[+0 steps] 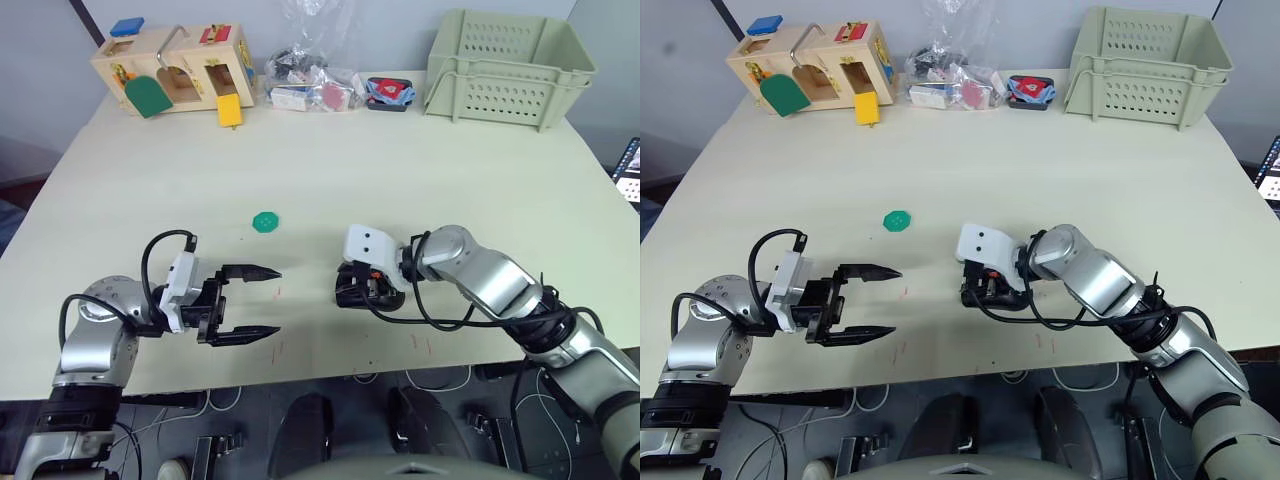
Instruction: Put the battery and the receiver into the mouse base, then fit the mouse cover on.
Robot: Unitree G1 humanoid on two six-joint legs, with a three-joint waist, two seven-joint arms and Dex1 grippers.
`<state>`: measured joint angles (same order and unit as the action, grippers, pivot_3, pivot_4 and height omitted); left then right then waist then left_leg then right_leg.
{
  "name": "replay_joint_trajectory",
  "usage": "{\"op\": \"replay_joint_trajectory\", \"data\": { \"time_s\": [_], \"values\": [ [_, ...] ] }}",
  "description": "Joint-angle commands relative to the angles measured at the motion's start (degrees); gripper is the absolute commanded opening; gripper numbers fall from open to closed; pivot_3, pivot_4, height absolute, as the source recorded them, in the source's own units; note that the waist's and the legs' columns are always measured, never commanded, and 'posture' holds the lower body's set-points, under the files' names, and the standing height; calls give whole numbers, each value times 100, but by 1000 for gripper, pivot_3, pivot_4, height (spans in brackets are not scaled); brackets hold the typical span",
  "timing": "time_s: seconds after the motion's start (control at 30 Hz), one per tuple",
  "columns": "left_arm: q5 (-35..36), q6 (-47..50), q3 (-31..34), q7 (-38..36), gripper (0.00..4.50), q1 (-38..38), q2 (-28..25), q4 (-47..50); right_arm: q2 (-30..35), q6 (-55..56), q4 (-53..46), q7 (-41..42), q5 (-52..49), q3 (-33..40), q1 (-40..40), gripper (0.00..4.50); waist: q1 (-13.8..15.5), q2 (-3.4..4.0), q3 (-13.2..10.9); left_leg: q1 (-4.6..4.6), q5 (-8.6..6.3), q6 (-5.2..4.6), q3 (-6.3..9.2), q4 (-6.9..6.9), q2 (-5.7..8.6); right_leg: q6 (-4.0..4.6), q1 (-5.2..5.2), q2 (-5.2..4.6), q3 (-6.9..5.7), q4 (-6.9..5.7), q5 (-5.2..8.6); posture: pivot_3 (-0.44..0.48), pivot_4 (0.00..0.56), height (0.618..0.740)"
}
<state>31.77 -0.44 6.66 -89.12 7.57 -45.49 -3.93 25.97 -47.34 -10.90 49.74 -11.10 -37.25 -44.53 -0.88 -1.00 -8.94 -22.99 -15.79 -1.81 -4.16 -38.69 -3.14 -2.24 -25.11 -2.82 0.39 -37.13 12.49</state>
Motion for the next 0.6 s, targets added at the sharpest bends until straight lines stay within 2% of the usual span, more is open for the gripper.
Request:
{"op": "replay_joint_trajectory", "data": {
  "time_s": [0.03,0.3,0.6],
  "values": [
    [109,-10,171,-53,4500,-24,-77,177,4,-177,29,106,183,-126,-136,1979,2,0,0,0,0,0,-1,0,0,0,0,0,0,0,0,0,150,740],
    [106,-4,177,-20,4500,-54,-79,213,44,-755,61,288,310,-407,-239,1979,23,-4,3,0,0,0,0,-3,1,0,2,-2,-1,0,0,0,150,740],
    [126,-6,249,-27,4500,-144,-112,244,-33,-874,156,253,389,-412,-261,1979,22,-13,8,4,0,0,0,-6,1,0,5,-2,-1,-5,0,0,150,740]
  ]
}}
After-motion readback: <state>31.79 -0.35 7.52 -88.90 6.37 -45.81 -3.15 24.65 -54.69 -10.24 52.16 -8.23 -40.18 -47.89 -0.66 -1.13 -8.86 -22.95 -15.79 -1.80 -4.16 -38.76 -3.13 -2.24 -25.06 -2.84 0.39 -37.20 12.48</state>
